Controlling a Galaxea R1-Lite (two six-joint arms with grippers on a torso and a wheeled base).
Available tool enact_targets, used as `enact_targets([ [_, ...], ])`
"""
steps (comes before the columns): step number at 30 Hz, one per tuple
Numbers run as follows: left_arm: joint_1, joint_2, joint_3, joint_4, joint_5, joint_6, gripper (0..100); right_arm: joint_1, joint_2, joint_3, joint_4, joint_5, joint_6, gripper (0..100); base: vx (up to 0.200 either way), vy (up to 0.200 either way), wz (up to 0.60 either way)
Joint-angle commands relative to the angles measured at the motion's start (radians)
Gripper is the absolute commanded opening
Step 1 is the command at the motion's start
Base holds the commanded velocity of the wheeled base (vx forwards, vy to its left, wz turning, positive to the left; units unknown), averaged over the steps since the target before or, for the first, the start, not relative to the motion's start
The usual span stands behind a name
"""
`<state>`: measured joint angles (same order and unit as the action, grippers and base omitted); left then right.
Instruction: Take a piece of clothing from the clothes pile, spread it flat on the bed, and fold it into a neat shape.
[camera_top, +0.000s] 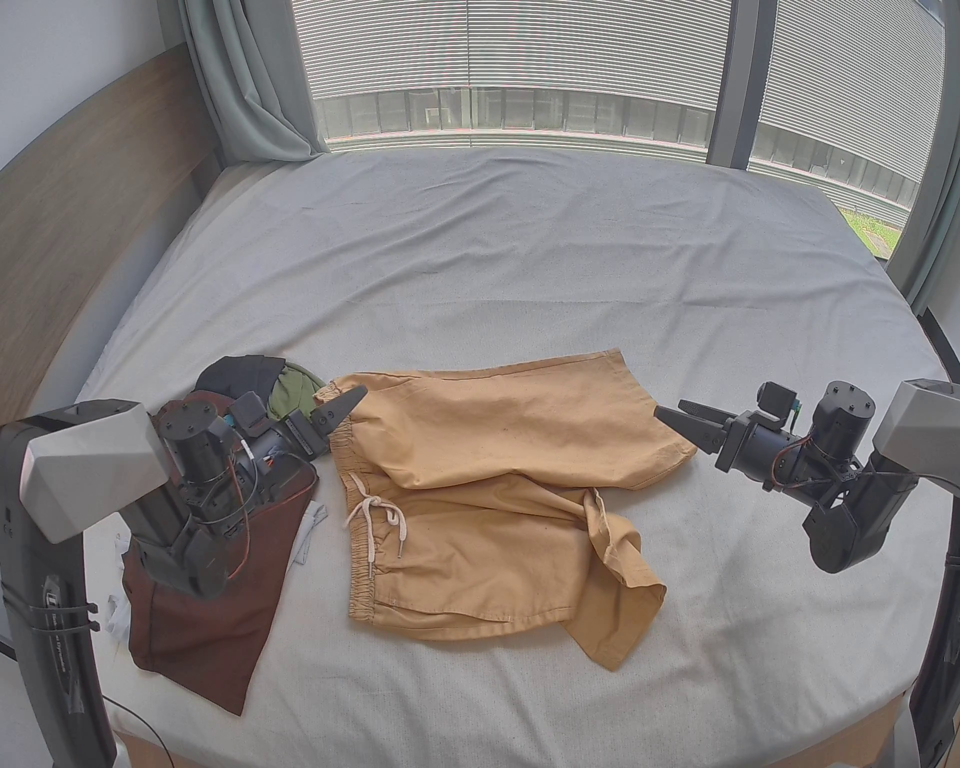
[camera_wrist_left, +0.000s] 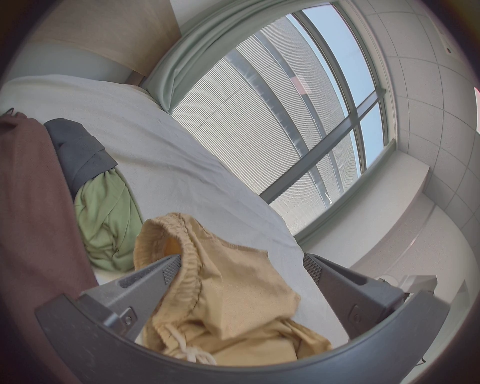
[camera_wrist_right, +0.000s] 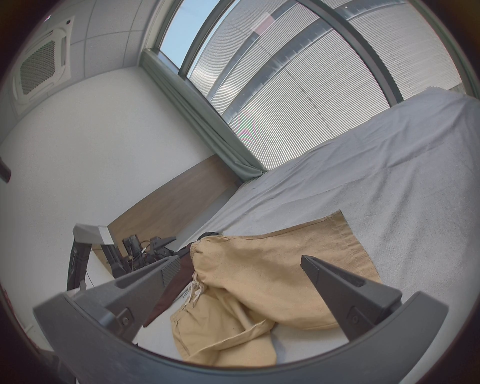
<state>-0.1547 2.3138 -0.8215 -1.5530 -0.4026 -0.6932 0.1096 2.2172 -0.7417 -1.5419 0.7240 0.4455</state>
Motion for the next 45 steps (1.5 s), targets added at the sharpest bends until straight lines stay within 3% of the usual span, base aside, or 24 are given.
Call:
enact_targets([
  [1, 0.024, -0.142, 0.154, -0.001, -0.065, 0.046, 100, 0.027, -0.073, 0.102, 0.0, 0.005, -0.071, 100, 0.0, 0.0, 0.0],
  [5, 0.043, -0.235, 0.282, -0.001, -0.162, 0.054, 100, 0.042, -0.105, 0.182, 0.0, 0.014, -0.11, 100, 0.0, 0.0, 0.0],
  [9, 0.107, -0.32, 0.38, -0.001, -0.289, 0.055, 100, 0.039, -0.163, 0.257, 0.0, 0.075, -0.113, 100, 0.0, 0.0, 0.0],
  [12, 0.115, -0.36, 0.42, -0.001, -0.311, 0.069, 100, 0.044, -0.162, 0.268, 0.0, 0.086, -0.123, 100, 0.0, 0.0, 0.0],
  [23, 0.092, -0.33, 0.475, -0.001, -0.351, 0.293, 100, 0.079, -0.128, 0.324, 0.0, 0.08, -0.263, 100, 0.0, 0.0, 0.0],
  [32, 0.067, -0.295, 0.518, -0.001, -0.368, 0.485, 100, 0.09, -0.079, 0.341, 0.002, 0.077, -0.324, 100, 0.0, 0.0, 0.0],
  [39, 0.055, -0.295, 0.521, -0.001, -0.366, 0.495, 100, 0.117, -0.001, 0.341, 0.0, 0.057, -0.412, 100, 0.0, 0.0, 0.0],
  [45, 0.055, -0.294, 0.519, -0.001, -0.368, 0.494, 100, 0.156, 0.025, 0.334, 0.0, 0.055, -0.435, 100, 0.0, 0.0, 0.0],
])
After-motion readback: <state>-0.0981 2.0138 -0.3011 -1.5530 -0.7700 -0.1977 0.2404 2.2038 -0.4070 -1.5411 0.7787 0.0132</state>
